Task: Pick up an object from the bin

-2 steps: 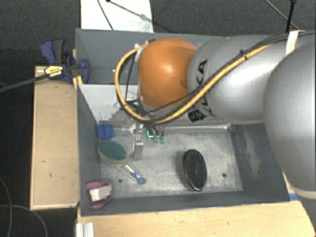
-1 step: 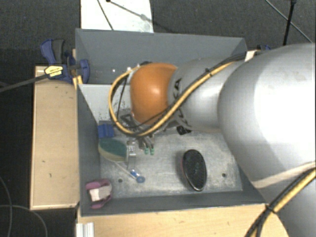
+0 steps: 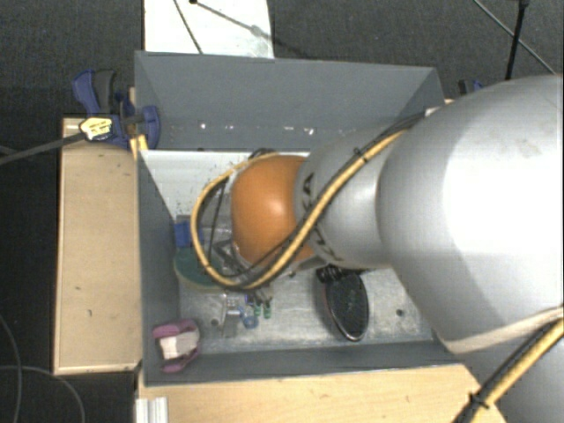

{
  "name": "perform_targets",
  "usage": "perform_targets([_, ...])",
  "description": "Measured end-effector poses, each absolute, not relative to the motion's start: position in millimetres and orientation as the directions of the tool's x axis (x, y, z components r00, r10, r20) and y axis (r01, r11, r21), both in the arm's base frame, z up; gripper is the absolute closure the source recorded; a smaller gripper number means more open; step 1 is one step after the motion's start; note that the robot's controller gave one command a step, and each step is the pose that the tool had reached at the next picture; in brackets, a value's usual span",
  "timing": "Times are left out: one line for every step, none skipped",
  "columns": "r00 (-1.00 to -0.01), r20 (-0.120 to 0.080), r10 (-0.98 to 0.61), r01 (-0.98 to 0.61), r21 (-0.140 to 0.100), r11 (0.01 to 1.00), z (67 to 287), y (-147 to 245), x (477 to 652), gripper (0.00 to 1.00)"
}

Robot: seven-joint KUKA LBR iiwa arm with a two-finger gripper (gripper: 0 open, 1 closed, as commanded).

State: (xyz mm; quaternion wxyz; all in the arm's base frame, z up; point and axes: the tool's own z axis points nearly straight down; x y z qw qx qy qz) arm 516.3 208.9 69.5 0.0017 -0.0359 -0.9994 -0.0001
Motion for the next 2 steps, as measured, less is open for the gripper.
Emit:
perform_targets([-0.997,-0.001,0.079,0.079,0.001,0.997,70,208,518.7,1.00])
perform_targets([-0.997,-0.009,0.077,0.077,0.006,0.997,242,213,520.6,1.00])
